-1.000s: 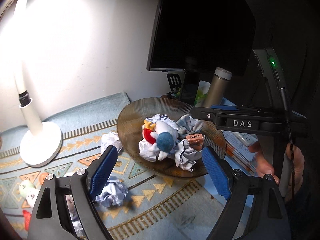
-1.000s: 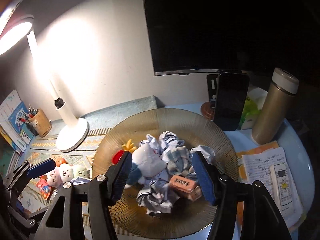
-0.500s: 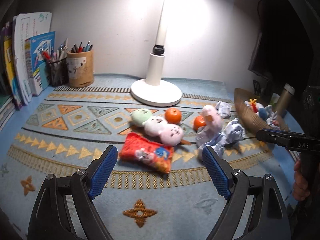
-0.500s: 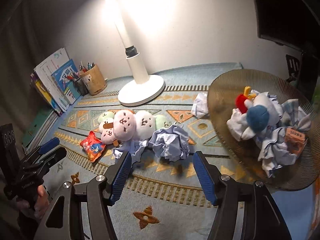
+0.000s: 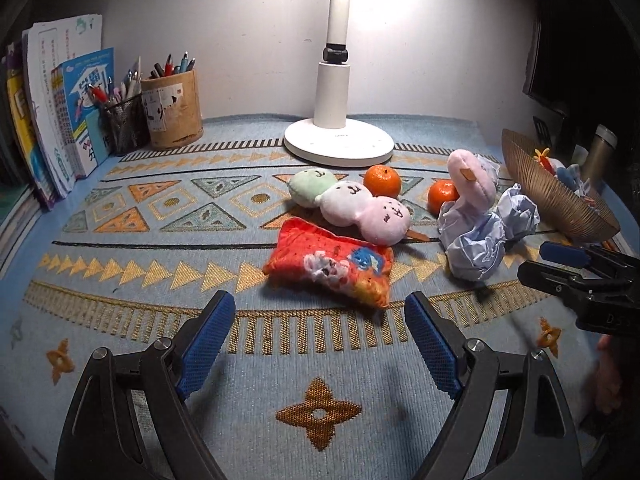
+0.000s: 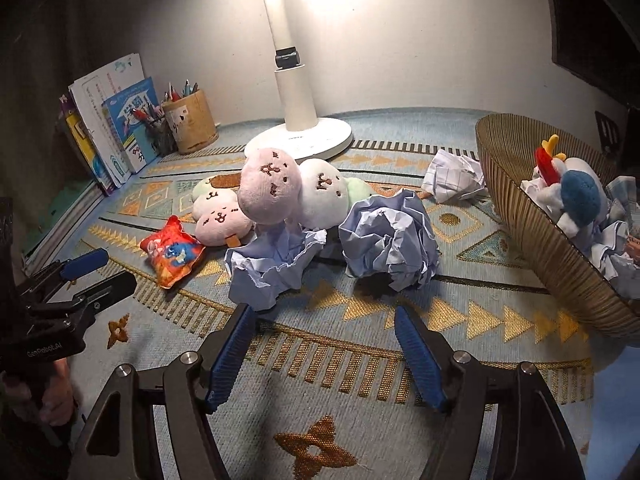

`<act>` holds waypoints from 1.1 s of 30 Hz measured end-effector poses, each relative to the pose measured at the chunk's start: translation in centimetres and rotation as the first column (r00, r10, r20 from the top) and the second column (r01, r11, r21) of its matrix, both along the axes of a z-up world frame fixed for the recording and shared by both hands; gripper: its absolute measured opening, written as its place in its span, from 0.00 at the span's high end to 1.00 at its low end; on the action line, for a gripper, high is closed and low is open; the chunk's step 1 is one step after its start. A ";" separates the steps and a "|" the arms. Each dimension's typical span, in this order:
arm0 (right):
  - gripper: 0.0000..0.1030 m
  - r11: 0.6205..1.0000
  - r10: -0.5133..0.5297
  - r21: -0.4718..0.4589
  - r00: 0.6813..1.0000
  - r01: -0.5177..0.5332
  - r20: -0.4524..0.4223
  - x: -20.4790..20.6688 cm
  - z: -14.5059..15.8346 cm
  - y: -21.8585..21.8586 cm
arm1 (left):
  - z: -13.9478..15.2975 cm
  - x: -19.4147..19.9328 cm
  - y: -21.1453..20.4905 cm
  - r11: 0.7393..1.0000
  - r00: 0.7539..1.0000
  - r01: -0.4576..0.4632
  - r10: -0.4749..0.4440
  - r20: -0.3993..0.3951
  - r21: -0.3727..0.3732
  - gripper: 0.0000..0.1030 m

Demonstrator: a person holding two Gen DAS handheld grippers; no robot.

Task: Organize objects
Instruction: 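Withdraw both grippers from the bowl toward the red snack bag and papers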

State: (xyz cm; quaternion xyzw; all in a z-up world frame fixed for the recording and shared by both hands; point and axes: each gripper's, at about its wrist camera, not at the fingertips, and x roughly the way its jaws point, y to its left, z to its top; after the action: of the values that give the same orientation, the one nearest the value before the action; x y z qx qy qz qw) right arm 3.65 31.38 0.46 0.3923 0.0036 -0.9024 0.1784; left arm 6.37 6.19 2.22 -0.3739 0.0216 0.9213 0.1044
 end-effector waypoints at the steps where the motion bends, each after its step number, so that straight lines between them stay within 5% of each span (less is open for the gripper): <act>1: 0.28 1.000 0.004 0.000 1.000 -0.004 0.004 -0.1 0.0 0.0 | -0.3 -0.4 0.3 1.000 1.000 0.011 -0.010 0.025 -0.019 0.17; 11: 0.28 0.997 0.011 -0.075 0.994 -0.003 0.106 -2.3 0.0 -2.5 | -1.6 -3.3 4.7 0.972 0.997 0.053 -0.037 0.075 -0.229 0.15; 15: 0.28 1.000 -0.024 0.001 0.993 0.024 0.112 -3.0 -0.6 -3.8 | -1.4 -3.3 2.1 0.981 0.995 0.001 0.018 0.099 -0.192 0.15; 23: 0.32 0.982 -0.177 -0.044 0.977 0.184 0.122 -1.0 -0.4 1.3 | -1.1 -2.1 -6.8 0.976 0.973 -0.180 0.195 0.122 -0.122 0.16; 28: 0.32 0.986 -0.110 -0.111 0.986 0.124 0.126 -0.2 0.3 1.1 | 0.4 -2.5 -6.2 0.988 0.989 -0.080 0.063 0.131 0.131 0.16; 30: 0.32 0.992 -0.101 -0.065 0.990 0.108 0.099 -0.2 0.6 -0.2 | 0.4 -3.5 -4.2 0.987 0.990 -0.054 0.033 0.139 0.154 0.16; 33: 0.32 0.997 -0.073 -0.013 0.991 0.075 0.108 -1.1 0.1 -1.7 | -0.7 -5.3 -1.5 0.995 0.987 -0.052 0.038 0.158 0.089 0.16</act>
State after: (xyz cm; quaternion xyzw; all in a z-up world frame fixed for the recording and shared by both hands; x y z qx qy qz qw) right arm 2.52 29.68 0.58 0.4386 -0.0283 -0.8860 0.1479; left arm 1.12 4.72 1.57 -0.4398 -0.0379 0.8914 0.1022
